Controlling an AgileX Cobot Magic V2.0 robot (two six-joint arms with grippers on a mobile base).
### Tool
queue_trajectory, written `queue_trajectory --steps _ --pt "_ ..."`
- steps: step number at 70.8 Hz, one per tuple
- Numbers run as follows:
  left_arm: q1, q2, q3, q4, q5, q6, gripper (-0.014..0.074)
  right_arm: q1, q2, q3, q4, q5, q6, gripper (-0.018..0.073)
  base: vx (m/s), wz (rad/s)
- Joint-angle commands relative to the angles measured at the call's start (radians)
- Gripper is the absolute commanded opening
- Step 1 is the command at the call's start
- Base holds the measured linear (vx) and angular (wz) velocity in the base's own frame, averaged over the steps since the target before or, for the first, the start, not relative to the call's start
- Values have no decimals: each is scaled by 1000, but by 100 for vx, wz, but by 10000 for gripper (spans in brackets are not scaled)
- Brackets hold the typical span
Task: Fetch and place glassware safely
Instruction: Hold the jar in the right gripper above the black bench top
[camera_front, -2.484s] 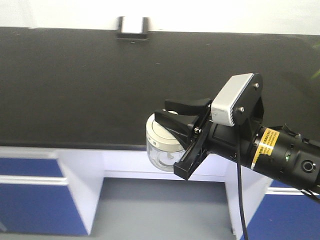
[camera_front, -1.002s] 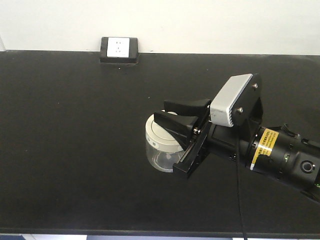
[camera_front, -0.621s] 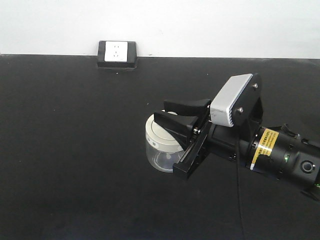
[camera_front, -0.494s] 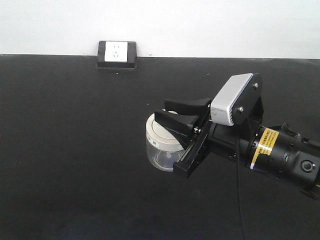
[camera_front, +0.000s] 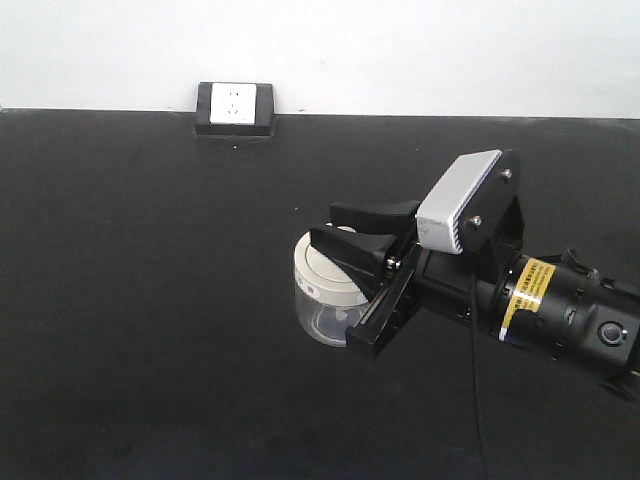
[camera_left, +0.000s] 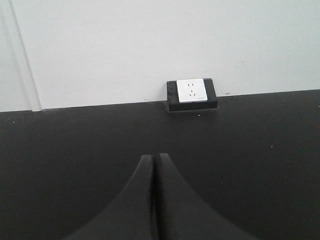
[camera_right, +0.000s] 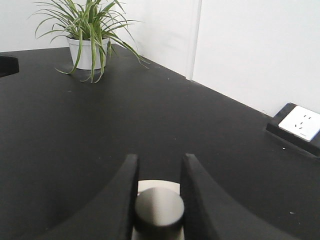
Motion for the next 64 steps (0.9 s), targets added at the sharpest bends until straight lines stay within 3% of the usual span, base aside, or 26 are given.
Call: queue_trajectory --steps 1,64 --pt "-6 8 -25 -9 -70 -3 -7 -3 -21 -31 37 -75 -4 -3 0 0" --pt "-6 8 -25 -9 -67 -3 -7 -3 -21 -31 40 -91 -4 -3 0 0"
